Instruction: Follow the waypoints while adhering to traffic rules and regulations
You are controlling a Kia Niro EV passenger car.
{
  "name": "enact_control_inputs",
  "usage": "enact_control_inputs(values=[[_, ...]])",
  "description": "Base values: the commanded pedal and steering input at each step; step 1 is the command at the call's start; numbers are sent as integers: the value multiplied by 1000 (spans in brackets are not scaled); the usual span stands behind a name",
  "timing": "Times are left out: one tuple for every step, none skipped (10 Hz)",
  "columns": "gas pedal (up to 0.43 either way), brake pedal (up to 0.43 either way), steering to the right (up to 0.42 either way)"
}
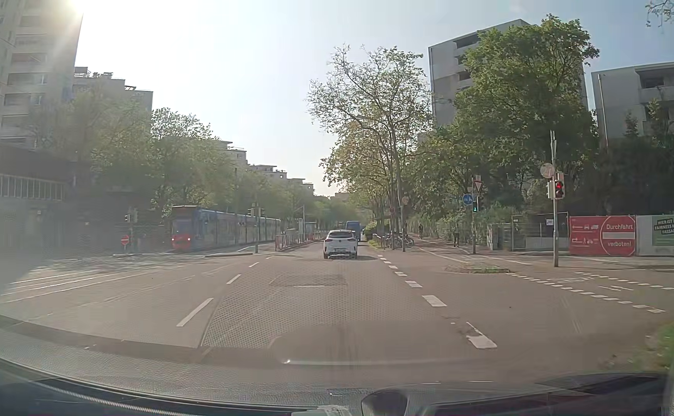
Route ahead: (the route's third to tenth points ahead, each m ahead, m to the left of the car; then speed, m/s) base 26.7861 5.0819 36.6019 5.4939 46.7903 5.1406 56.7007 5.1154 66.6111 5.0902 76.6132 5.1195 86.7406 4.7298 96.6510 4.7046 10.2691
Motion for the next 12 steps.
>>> enact_control_inputs(values=[[67,0,1],[59,0,0],[47,0,0],[47,0,0],[47,0,0],[39,0,0],[39,0,0],[39,0,0],[39,0,0],[39,0,0],[39,0,0],[39,0,-2]])
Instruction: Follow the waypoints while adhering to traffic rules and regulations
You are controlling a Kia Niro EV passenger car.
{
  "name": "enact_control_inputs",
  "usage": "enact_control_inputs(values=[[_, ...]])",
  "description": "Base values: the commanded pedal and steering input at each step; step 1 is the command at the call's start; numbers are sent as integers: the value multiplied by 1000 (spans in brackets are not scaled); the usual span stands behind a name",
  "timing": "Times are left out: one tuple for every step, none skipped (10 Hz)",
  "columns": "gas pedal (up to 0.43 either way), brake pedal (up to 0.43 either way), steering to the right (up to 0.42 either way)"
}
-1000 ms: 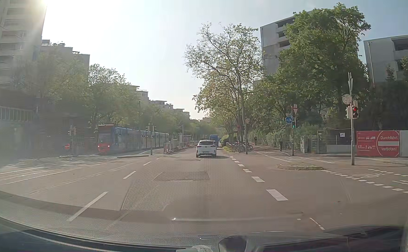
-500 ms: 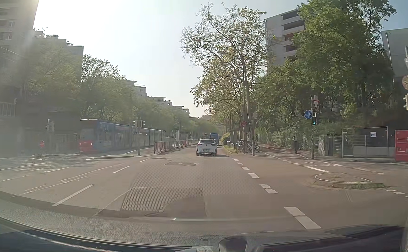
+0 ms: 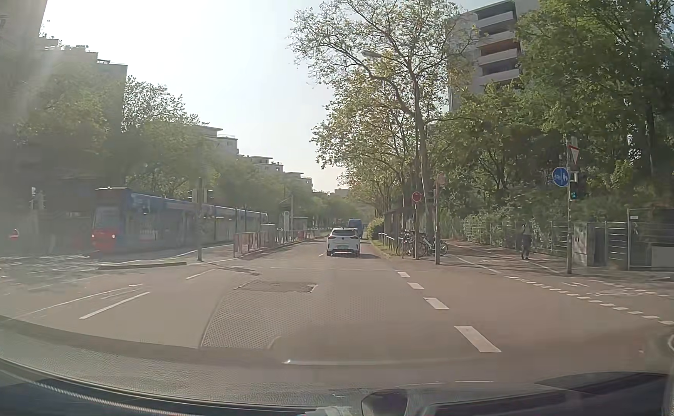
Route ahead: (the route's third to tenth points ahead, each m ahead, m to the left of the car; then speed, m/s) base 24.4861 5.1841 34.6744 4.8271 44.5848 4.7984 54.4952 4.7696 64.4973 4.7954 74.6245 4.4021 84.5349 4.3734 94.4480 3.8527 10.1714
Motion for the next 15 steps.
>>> enact_control_inputs(values=[[39,0,-2],[39,0,-2],[39,0,-1],[39,0,-1],[47,0,-1],[47,0,-1],[47,0,-1],[47,0,-2],[47,0,-1],[47,0,-1],[47,0,0],[47,0,-2],[47,0,-3],[47,0,-3],[47,0,-3]])
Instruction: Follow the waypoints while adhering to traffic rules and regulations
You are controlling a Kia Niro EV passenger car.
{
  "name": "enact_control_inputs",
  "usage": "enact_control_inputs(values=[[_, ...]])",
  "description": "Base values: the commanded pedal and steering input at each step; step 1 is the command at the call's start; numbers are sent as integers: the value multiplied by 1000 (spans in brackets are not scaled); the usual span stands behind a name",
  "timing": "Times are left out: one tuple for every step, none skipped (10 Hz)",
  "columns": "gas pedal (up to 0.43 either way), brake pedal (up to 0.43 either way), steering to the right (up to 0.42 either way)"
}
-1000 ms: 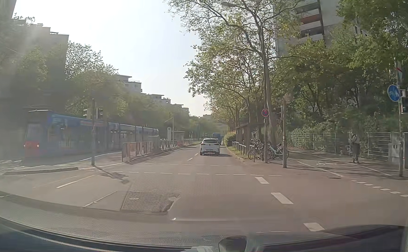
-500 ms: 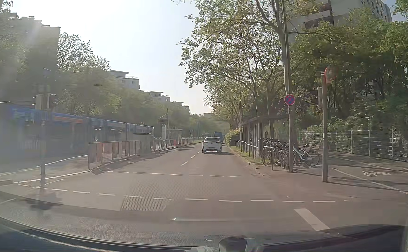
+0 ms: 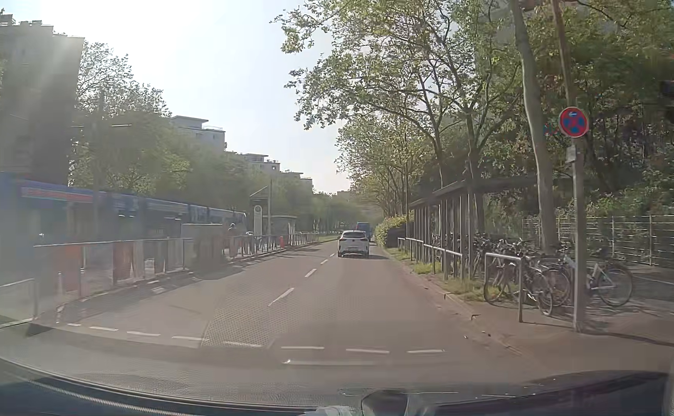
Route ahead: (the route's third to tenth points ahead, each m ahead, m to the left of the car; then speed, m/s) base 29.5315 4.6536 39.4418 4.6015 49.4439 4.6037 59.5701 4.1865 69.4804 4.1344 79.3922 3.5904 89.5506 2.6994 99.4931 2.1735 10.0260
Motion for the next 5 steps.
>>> enact_control_inputs(values=[[59,0,-2],[59,0,0],[59,0,0],[79,0,0],[87,0,0]])
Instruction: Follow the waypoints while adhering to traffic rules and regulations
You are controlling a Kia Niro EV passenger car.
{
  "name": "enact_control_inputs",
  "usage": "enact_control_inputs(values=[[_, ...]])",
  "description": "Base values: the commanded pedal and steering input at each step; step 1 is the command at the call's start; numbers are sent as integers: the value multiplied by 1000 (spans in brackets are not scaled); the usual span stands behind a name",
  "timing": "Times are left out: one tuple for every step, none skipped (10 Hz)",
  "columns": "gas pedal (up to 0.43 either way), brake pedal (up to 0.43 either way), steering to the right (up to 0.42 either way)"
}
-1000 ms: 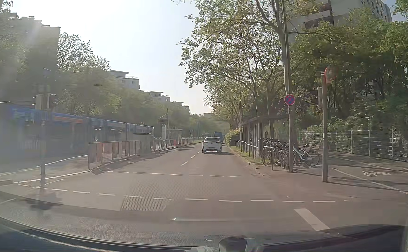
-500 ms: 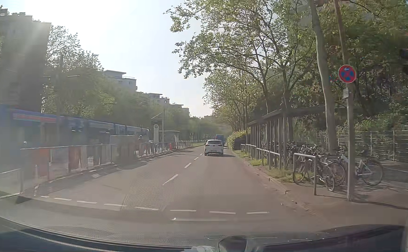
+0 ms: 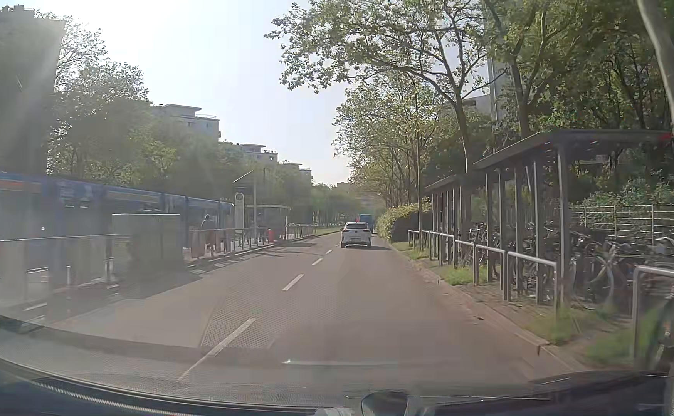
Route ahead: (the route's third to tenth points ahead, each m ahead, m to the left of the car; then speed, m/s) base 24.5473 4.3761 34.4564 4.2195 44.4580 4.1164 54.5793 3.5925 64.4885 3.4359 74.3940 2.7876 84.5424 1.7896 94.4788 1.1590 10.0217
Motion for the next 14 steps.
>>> enact_control_inputs(values=[[87,0,0],[98,0,1],[98,0,1],[110,0,1],[110,0,1],[110,0,1],[110,0,1],[110,0,1],[110,0,2],[118,0,2],[118,0,2],[118,0,3],[118,0,6],[118,0,10]])
